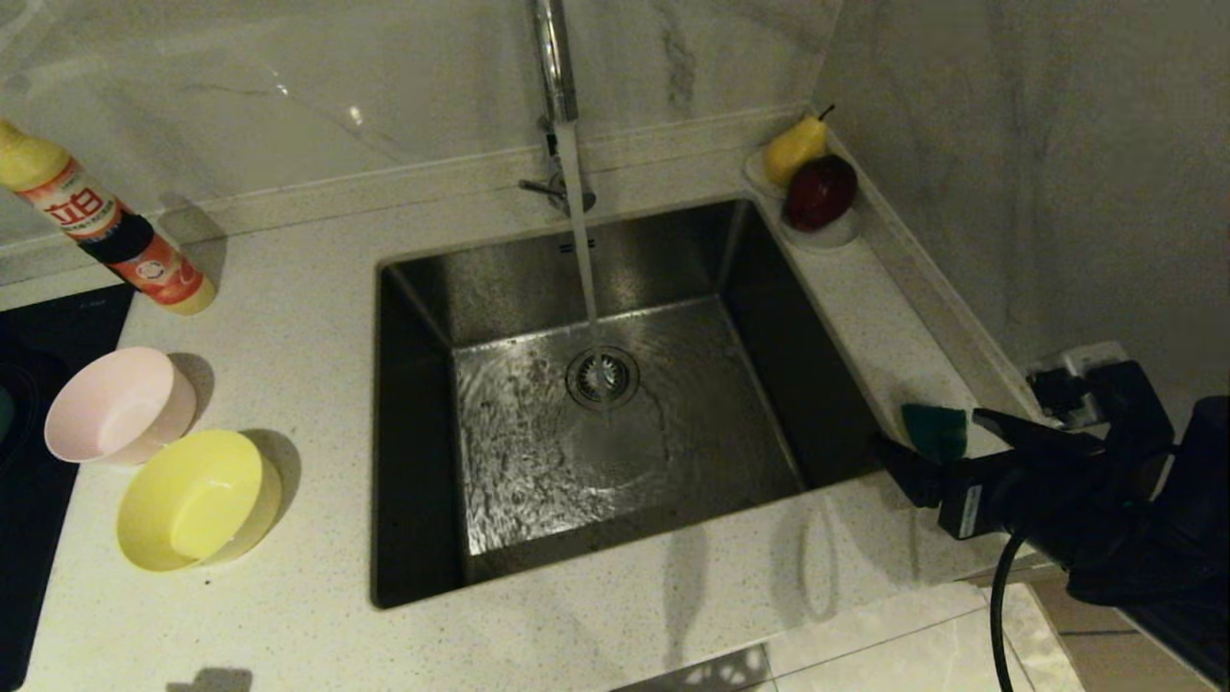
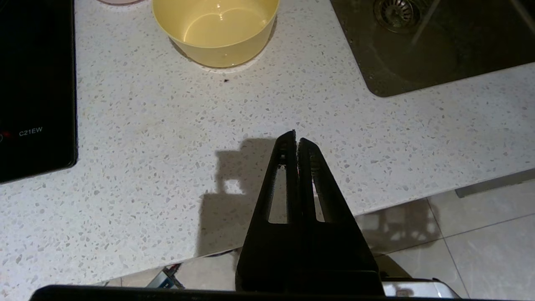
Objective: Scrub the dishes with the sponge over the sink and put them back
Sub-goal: Put down the sponge, then turn off the faucet
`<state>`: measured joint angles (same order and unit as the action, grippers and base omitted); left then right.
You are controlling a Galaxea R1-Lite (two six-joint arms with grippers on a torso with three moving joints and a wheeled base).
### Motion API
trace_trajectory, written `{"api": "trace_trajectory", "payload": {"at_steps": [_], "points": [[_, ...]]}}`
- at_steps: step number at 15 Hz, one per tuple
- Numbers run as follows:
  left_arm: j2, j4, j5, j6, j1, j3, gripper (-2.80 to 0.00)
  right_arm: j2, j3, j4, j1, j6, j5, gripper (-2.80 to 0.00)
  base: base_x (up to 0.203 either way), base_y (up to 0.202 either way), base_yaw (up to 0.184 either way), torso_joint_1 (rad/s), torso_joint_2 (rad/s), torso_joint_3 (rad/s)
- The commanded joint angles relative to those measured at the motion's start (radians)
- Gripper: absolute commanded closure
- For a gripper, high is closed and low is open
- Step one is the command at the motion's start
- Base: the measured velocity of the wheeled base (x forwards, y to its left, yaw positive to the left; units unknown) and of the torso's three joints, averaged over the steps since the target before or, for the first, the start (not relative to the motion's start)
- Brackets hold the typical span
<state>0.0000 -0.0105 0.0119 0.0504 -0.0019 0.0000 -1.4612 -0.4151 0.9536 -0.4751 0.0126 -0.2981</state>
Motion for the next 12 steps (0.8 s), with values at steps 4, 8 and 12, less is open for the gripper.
{"api": "trace_trajectory", "payload": {"at_steps": [4,8,12], "points": [[0.000,0.000,0.000,0.000,0.000,0.002,0.00,0.086,-0.047,-0.064,0.004,0.063,0.004,0.00,0.000,0.000,0.000,0.000,0.00,0.000],[0.001,0.000,0.000,0.000,0.000,0.002,0.00,0.246,-0.089,-0.191,-0.016,0.064,0.115,0.00,0.000,0.000,0.000,0.000,0.00,0.000],[0.000,0.000,0.001,0.000,-0.001,0.002,0.00,0.455,-0.061,-0.333,-0.031,0.066,0.306,0.00,0.000,0.000,0.000,0.000,0.00,0.000]]}}
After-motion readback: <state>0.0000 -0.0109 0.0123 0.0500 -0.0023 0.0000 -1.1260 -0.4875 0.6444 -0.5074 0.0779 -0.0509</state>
